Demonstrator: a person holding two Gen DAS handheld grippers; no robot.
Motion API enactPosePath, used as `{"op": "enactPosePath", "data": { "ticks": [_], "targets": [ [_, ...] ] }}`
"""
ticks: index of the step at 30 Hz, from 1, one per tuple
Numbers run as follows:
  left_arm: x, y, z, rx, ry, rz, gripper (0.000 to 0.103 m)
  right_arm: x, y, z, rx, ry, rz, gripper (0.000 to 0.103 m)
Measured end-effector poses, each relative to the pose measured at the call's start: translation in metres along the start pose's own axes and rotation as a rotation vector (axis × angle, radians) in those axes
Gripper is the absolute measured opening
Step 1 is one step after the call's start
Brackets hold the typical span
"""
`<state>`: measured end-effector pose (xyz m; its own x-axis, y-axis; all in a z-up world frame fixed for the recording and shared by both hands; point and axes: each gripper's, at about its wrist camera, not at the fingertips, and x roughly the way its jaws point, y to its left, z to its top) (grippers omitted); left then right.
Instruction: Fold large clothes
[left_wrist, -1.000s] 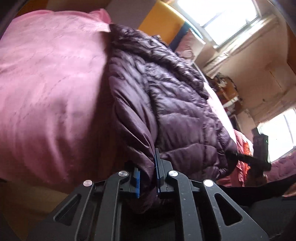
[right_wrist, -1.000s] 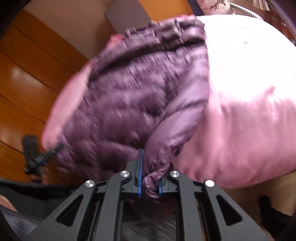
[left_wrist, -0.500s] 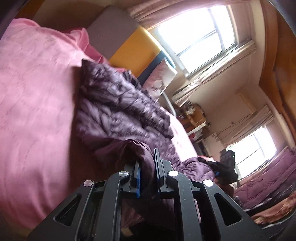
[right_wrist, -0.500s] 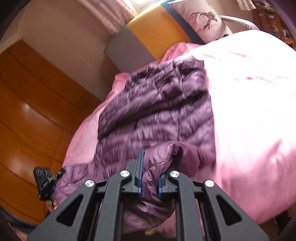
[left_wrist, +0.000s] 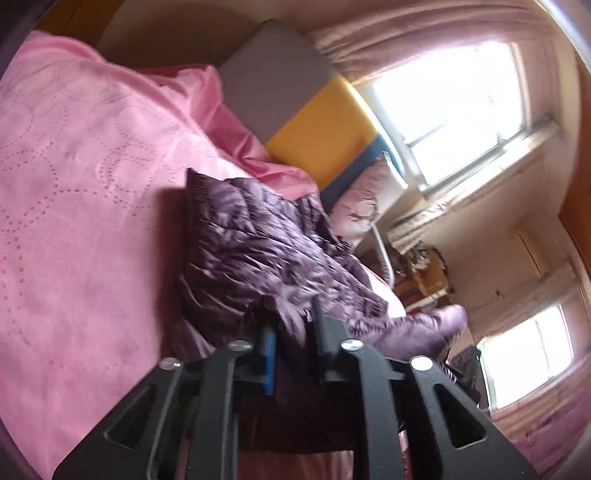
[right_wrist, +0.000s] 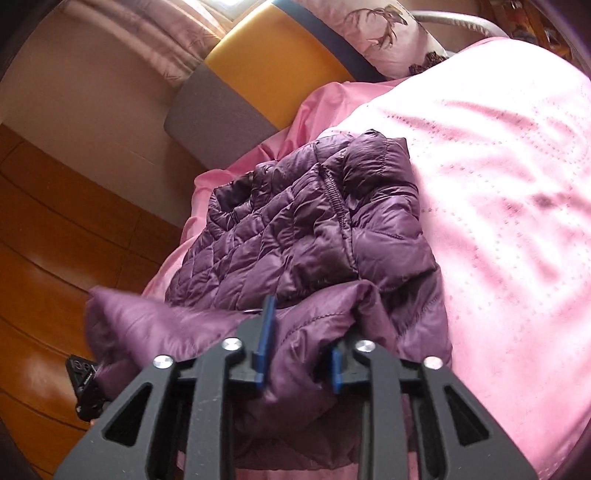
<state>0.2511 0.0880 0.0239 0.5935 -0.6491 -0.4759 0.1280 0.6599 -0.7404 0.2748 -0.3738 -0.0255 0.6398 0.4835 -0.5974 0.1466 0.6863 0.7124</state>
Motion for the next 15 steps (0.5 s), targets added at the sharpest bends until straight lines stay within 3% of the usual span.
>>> {"op": "enactPosePath", "data": {
  "ticks": [1,2,3,4,8,11,15],
  "targets": [
    [0.003,0.005,0.005,-0.040,0.006,0.005,0.042,-0.001,-0.003,0.002,0.020,-0.008,0.030,0.049],
    [0.004,0.008,0.008,-0.072,0.002,-0.014,0.064,-0.004,-0.006,0.003,0.038,-0.021,0.066,0.057],
    [0.002,0.009,0.010,-0.091,-0.016,-0.039,0.082,-0.007,-0.009,0.002,0.057,-0.032,0.101,0.078],
    [-0.004,0.010,0.012,-0.096,-0.058,-0.053,0.085,-0.013,-0.012,0.001,0.079,-0.047,0.142,0.094],
    [-0.019,0.026,0.015,-0.122,-0.104,-0.085,0.087,-0.038,-0.024,-0.014,0.084,-0.113,0.169,0.099],
    [-0.013,0.038,0.001,-0.074,-0.064,0.005,0.087,-0.042,-0.039,-0.038,0.074,-0.096,0.116,0.100],
    [0.014,0.049,-0.027,-0.040,0.033,0.035,0.087,-0.025,-0.049,-0.070,0.024,-0.033,-0.002,0.099]
  ]
}}
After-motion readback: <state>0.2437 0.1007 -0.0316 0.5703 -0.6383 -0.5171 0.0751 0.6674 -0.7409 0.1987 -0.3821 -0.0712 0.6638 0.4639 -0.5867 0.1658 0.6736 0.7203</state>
